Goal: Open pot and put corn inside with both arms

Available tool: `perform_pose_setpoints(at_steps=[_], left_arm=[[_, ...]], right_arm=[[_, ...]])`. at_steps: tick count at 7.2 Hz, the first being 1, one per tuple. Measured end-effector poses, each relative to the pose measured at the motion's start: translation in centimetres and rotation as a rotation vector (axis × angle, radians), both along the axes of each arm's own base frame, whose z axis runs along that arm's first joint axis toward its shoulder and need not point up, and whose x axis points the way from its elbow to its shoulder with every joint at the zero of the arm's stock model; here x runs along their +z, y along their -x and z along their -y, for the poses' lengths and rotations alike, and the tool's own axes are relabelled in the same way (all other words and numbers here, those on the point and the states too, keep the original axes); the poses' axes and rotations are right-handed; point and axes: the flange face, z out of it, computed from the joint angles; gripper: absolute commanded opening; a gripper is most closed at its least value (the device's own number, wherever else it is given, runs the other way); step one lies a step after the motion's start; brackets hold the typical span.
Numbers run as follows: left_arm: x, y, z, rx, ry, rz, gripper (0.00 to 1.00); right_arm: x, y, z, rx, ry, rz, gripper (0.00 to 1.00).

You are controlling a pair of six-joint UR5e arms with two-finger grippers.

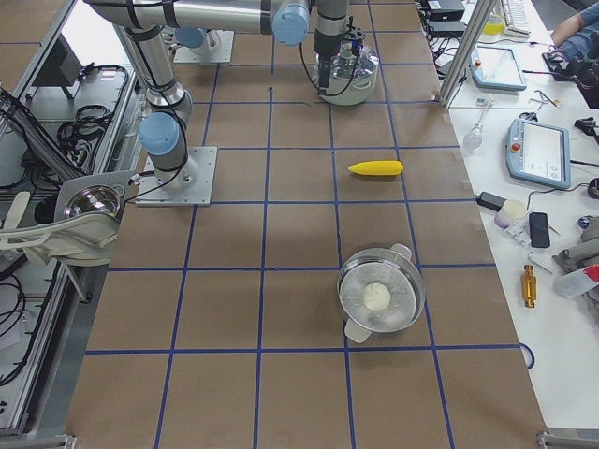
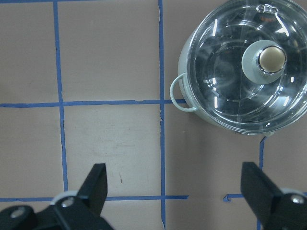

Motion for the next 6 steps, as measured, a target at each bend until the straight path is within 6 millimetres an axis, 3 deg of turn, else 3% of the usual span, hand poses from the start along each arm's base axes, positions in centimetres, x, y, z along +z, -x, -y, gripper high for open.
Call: perform_pose_setpoints(at_steps=[6], left_arm=[[-0.24, 0.09, 0.01, 0.000, -0.004, -0.002, 1.00]], right_arm=[[-0.51, -0.02, -0.16, 0.000, -0.011, 0.003, 1.00]])
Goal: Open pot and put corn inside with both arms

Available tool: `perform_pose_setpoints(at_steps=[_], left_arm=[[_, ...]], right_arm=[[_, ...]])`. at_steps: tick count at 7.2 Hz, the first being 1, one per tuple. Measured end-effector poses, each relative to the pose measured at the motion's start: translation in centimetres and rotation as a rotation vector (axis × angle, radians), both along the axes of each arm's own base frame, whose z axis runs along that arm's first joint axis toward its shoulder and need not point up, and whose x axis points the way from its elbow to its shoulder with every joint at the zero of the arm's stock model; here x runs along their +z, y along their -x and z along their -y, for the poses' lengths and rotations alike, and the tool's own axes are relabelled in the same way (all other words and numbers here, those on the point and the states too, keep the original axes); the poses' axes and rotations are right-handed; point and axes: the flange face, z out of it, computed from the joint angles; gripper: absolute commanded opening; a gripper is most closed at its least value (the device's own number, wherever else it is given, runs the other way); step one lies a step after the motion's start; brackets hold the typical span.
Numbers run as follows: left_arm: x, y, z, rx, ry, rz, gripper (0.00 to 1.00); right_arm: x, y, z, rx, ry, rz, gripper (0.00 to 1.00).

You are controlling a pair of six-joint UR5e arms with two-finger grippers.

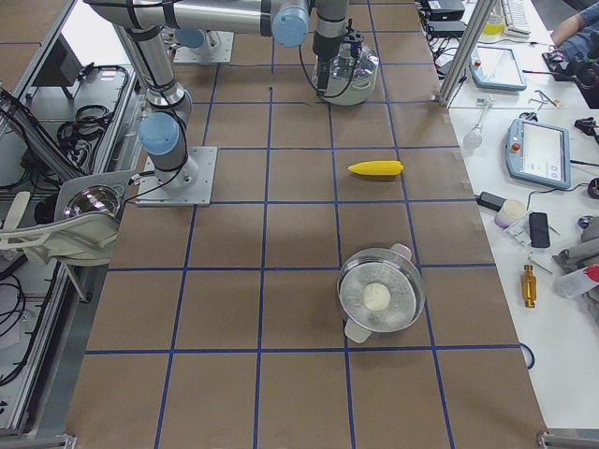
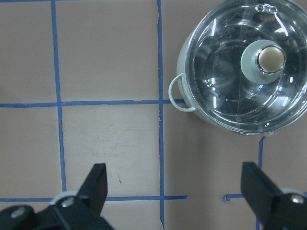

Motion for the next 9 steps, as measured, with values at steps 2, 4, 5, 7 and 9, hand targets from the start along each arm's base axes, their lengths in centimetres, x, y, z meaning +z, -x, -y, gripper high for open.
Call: perform_pose_setpoints(at_steps=[2, 4, 5, 7, 9], left_arm=[[-0.09, 0.08, 0.00, -0.002, -0.003, 0.000, 1.00], [-0.45, 0.09, 0.00, 0.001, -0.010, -0.001, 1.00], [-0.73, 0.09, -0.03, 0.002, -0.015, 0.000, 1.00], [-0.91, 0.09, -0.11, 0.003, -0.019, 0.000, 1.00], [-1.06, 0.13, 0.01, 0.002, -0.022, -0.002, 1.00]], right_arm=[[0.07, 0.00, 0.00, 0.000, 0.002, -0.002, 1.00], [0.25, 0.02, -0.06, -0.001, 0.006, -0.004, 1.00], [0.33, 0.02, -0.08, -0.003, 0.008, -0.005, 1.00], [0.39, 0.03, -0.13, -0.004, 0.008, -0.005, 1.00], [0.30, -0.03, -0.10, -0.003, 0.007, 0.001, 1.00]])
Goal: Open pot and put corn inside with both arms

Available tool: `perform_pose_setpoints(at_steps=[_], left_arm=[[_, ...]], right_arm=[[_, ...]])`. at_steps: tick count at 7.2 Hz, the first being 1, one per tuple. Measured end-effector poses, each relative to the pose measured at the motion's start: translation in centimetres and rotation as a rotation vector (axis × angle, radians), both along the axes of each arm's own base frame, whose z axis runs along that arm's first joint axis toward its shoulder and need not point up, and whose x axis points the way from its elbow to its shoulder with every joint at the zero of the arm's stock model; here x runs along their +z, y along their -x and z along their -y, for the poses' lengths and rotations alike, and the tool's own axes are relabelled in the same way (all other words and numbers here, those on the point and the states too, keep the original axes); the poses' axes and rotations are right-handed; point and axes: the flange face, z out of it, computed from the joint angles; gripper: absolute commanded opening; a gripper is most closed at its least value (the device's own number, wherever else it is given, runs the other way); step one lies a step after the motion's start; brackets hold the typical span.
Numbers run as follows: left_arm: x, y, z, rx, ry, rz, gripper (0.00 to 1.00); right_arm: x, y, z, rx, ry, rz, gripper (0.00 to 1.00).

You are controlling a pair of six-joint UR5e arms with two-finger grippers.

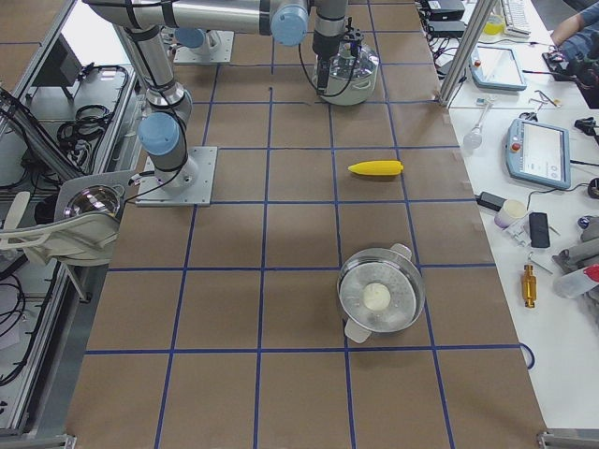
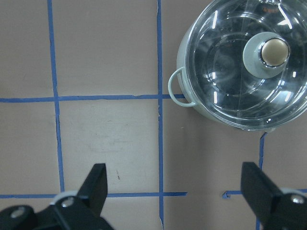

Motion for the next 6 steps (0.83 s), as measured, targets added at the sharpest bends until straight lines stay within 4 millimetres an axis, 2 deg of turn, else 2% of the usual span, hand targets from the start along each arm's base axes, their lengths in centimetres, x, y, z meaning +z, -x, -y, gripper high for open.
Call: perform_pose_setpoints(at_steps=[3, 4, 5, 6], left_arm=[[-0.5, 0.5, 2.1, 0.054, 0.008, -0.014, 0.99], [-0.8, 1.9, 3.4, 0.076, 0.013, -0.022, 0.99], [-2.1, 4.7, 5.1, 0.074, 0.029, -0.033, 1.00], [-4.7, 8.1, 6.9, 0.054, 0.037, -0.044, 1.00]], right_arm=[[-0.1, 0.0, 0.0, 0.002, -0.002, 0.002, 1.00], [-0.1, 0.0, 0.1, 0.002, -0.003, 0.000, 1.00], [-0.1, 0.0, 0.1, 0.001, -0.003, 0.002, 1.00], [-0.1, 0.0, 0.1, 0.001, -0.002, 0.004, 1.00]])
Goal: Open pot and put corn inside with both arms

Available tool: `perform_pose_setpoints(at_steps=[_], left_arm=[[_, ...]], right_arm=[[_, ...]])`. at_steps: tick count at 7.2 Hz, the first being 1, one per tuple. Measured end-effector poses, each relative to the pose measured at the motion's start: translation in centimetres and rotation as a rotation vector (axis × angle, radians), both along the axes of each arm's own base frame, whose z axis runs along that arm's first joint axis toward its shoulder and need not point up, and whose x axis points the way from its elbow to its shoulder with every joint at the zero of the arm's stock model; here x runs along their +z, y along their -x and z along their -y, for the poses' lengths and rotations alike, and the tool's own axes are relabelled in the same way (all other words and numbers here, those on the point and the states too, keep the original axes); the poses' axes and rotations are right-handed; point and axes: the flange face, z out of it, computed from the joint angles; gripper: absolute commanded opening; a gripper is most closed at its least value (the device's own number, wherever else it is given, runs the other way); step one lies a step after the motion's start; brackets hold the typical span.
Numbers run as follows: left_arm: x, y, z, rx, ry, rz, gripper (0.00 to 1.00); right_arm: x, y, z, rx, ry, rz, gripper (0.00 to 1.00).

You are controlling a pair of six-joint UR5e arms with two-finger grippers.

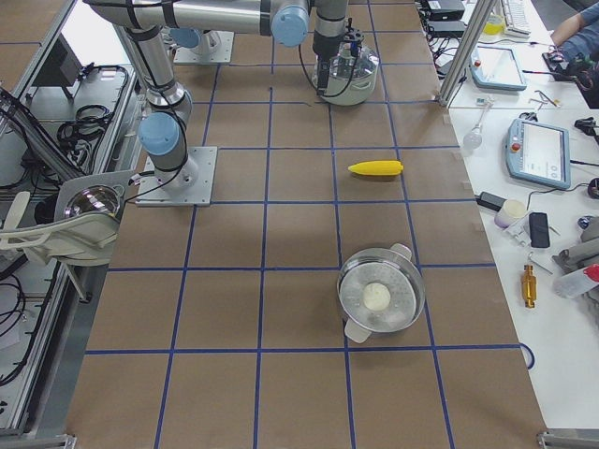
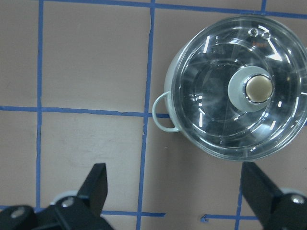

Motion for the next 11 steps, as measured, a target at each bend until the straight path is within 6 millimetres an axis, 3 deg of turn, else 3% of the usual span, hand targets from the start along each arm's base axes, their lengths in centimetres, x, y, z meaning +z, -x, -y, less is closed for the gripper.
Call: perform_pose_setpoints(at_steps=[2, 3, 5, 7, 9, 10, 11], left_arm=[[-6.6, 4.2, 2.6, -0.031, -0.053, 0.011, 1.00], [-9.7, 5.1, 3.8, -0.031, -0.070, 0.014, 1.00], [-13.1, 5.9, 5.5, -0.022, -0.063, 0.004, 1.00], [-14.3, 6.2, 5.8, -0.022, -0.071, 0.004, 1.00], [-15.1, 6.9, 5.2, -0.033, -0.084, 0.008, 0.97], [-15.4, 7.6, 4.7, -0.046, -0.090, 0.014, 0.91], [-15.5, 8.0, 4.5, -0.058, -0.087, 0.017, 0.75]], right_arm=[[0.0, 0.0, 0.1, 0.000, 0.000, -0.002, 1.00], [0.0, 0.2, 0.2, -0.003, 0.007, -0.005, 1.00], [-0.5, 0.7, 1.6, -0.012, 0.054, -0.001, 1.00], [-3.4, 1.8, 5.0, -0.027, 0.099, -0.009, 1.00], [-7.1, 4.8, 8.2, -0.076, 0.107, -0.006, 1.00], [-9.5, 6.3, 10.1, -0.088, 0.123, -0.006, 1.00], [-12.0, 7.2, 11.9, -0.086, 0.144, -0.008, 1.00]])
